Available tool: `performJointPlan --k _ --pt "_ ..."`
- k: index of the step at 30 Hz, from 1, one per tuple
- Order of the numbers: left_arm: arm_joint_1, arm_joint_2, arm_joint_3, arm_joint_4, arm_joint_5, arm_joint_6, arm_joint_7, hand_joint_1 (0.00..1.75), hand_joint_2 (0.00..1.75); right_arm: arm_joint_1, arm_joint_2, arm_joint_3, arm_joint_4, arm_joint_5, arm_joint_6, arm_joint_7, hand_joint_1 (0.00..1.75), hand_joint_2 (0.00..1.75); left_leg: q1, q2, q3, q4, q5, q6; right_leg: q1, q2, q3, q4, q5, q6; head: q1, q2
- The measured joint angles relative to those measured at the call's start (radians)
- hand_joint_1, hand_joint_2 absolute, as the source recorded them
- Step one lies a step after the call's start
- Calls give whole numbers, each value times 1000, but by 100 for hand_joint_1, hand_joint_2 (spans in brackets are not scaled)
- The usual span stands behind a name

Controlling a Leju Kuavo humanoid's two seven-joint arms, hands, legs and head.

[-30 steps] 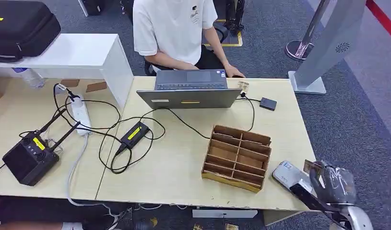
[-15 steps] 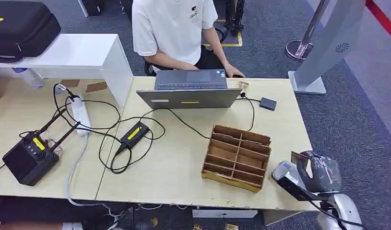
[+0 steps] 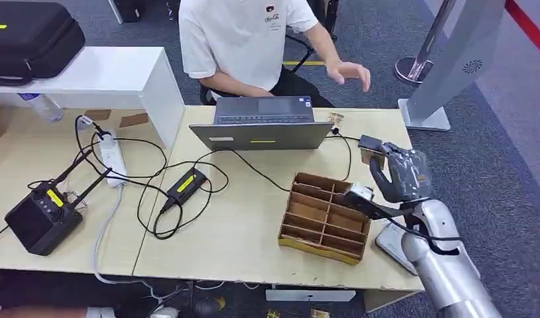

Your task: Pass the card to the sensor for recognition and then transmit it.

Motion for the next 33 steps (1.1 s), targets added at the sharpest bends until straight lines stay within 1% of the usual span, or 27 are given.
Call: performJointPlan --k 4,10,15,24,29,33 --pt "-7 -5 0 0 -18 0 16 0 175 -96 42 75 11 39 0 48 175 175 0 0 0 0 0 0 0 0 -1 0 0 0 0 0" --pt "-11 -7 0 0 -36 0 33 0 175 -173 89 152 32 83 -6 85 175 175 0 -1 0 0 1 0 0 -1 -1 0 0 0 0 0" --pt "-12 -8 0 0 -39 0 34 0 175 -197 105 179 47 84 -8 90 175 175 0 -2 -1 0 1 0 0 -2 -1 0 1 0 0 0" --pt "-12 -7 0 0 -43 -1 35 0 175 -211 112 200 63 94 -11 92 175 175 0 -2 -2 0 1 0 0 -2 -1 0 1 1 0 0" --pt "-17 -11 0 0 -60 1 49 0 175 -256 154 234 84 123 -7 130 175 175 0 -3 -2 0 2 1 0 -3 -1 0 1 1 0 0" --pt "-19 -20 0 0 -68 2 54 0 175 -288 186 254 98 123 -3 141 175 175 0 -5 -4 0 2 2 0 -5 -2 0 1 1 0 0"
